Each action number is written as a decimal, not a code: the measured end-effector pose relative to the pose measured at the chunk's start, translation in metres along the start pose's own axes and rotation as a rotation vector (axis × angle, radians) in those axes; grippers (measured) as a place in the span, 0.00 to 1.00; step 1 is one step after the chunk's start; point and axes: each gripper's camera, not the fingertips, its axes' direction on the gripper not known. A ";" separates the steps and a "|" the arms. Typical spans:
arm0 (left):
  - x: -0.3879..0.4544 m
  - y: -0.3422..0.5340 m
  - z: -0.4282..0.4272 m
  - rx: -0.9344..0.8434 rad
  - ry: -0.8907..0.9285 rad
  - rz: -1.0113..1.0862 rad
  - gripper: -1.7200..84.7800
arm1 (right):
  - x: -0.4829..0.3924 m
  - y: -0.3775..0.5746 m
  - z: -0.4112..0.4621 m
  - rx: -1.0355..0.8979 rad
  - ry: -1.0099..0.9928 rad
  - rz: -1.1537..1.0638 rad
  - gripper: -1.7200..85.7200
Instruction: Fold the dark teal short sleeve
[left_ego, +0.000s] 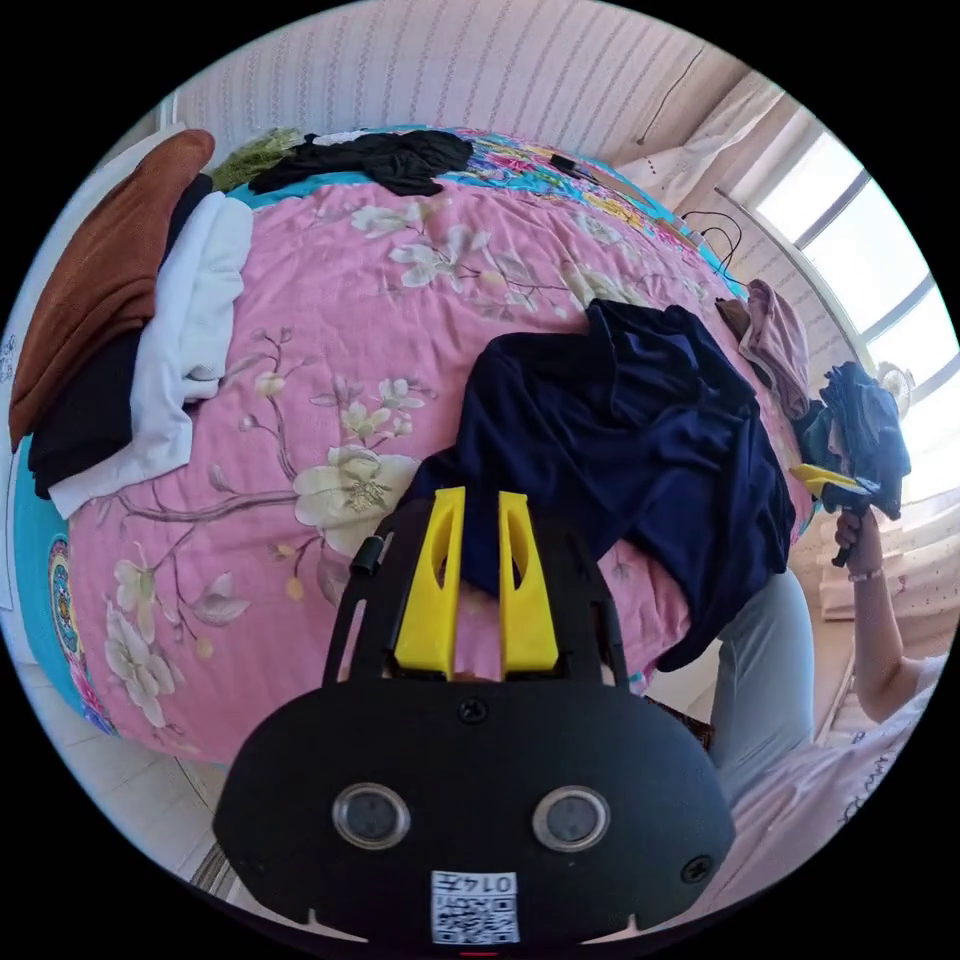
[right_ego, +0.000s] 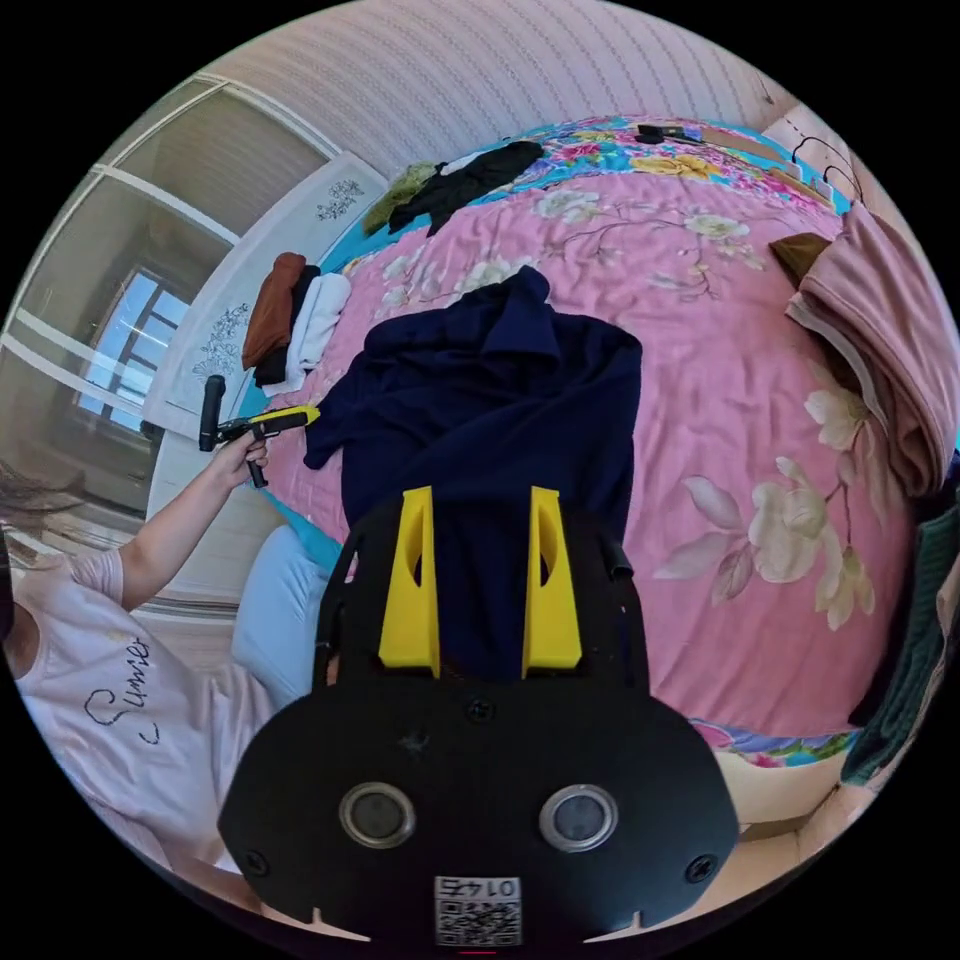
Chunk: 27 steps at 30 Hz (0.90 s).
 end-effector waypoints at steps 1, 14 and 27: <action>0.005 0.008 0.004 0.018 0.062 -0.004 0.09 | -0.005 0.006 0.011 -0.013 -0.045 -0.007 0.17; 0.102 0.046 0.069 0.010 0.171 0.014 0.06 | -0.033 0.058 0.082 -0.046 0.009 -0.030 0.04; 0.094 0.035 -0.007 0.147 0.327 0.135 0.01 | 0.080 0.162 -0.092 0.407 0.110 0.267 0.02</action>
